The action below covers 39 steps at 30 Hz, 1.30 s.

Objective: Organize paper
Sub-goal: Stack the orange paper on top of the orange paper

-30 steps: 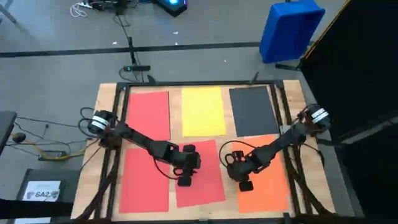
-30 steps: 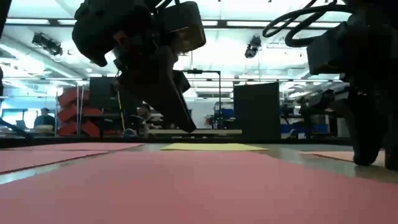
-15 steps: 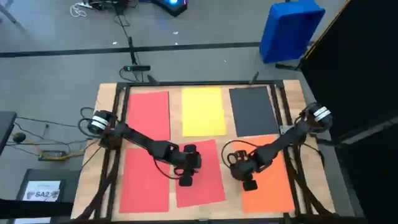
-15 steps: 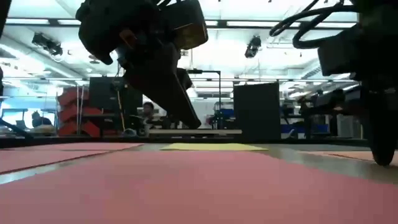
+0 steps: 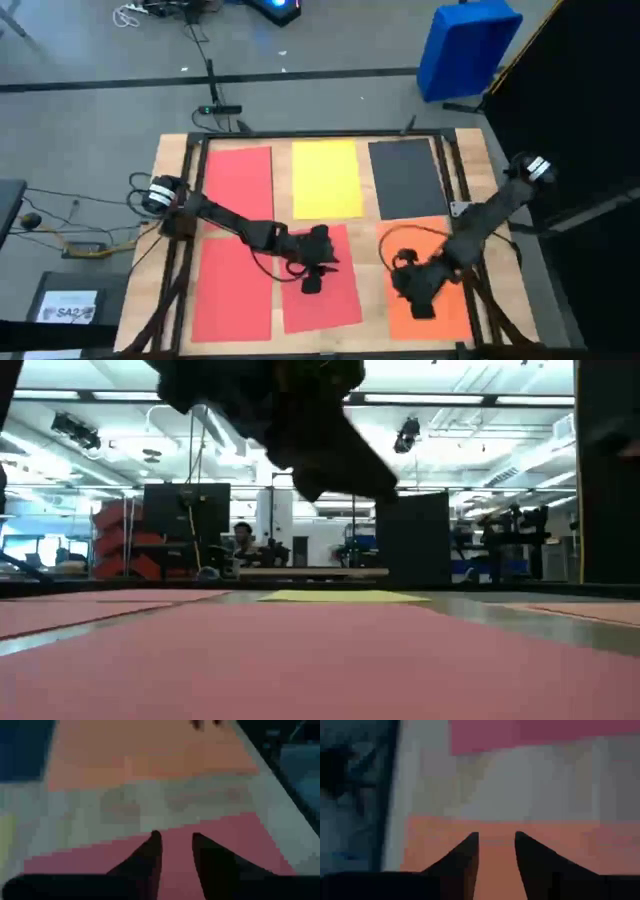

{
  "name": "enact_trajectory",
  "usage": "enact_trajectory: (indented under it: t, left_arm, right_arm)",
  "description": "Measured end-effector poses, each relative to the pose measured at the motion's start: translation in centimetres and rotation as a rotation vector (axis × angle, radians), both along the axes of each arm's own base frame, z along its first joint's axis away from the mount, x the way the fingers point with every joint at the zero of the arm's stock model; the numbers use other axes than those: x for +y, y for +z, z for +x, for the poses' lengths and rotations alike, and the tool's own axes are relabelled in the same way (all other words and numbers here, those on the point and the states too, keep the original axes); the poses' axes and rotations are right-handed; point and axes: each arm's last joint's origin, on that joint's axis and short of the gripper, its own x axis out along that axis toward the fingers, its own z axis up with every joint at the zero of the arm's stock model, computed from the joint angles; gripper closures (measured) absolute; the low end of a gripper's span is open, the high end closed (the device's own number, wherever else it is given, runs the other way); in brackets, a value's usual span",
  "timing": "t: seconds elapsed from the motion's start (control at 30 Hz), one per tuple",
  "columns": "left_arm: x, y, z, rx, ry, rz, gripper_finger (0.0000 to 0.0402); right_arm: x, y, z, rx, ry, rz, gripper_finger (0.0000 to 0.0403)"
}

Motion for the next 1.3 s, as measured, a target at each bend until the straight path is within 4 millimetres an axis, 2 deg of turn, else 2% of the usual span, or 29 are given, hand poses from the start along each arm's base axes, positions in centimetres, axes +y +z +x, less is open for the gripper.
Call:
enact_trajectory:
  t: [0.13,0.23,0.4,0.57,0.67,0.77,1.0,1.3]
  left_arm:
    - [2.3,-0.1,0.8,-0.028,0.047,0.009,0.0311]
    - [3.6,-0.5,1.1,-0.018,0.076,0.009,0.0311]
    - [4.3,-0.7,1.3,-0.024,0.067,-0.009,0.0311]
    - [4.2,-0.8,1.3,-0.013,0.049,-0.016,0.0311]
    - [4.0,-0.8,1.3,-0.012,0.036,-0.024,0.0311]
    - [3.9,-0.9,1.2,-0.008,0.019,-0.033,0.0311]
    - [3.8,-1.0,1.2,0.005,-0.014,-0.051,0.0311]
    - [3.7,-1.0,1.1,0.012,-0.023,-0.055,0.0311]
  right_arm:
    - [2.1,-2.1,-1.5,0.093,-0.019,-0.009,0.0304]
    - [2.1,-3.1,-2.1,0.138,-0.065,-0.074,0.0304]
    - [0.1,-2.8,-2.1,0.165,-0.138,-0.214,0.0304]
    - [-3.0,-2.2,-2.2,0.324,-0.157,-0.340,0.0304]
    - [-3.8,-2.3,-1.9,0.443,-0.097,-0.298,0.0304]
    - [-4.1,-3.0,-1.5,0.478,-0.052,-0.206,0.0304]
    - [-4.3,-4.3,0.0,0.388,-0.053,-0.038,0.0304]
    - [-4.7,-5.6,2.1,0.330,-0.054,0.014,0.0304]
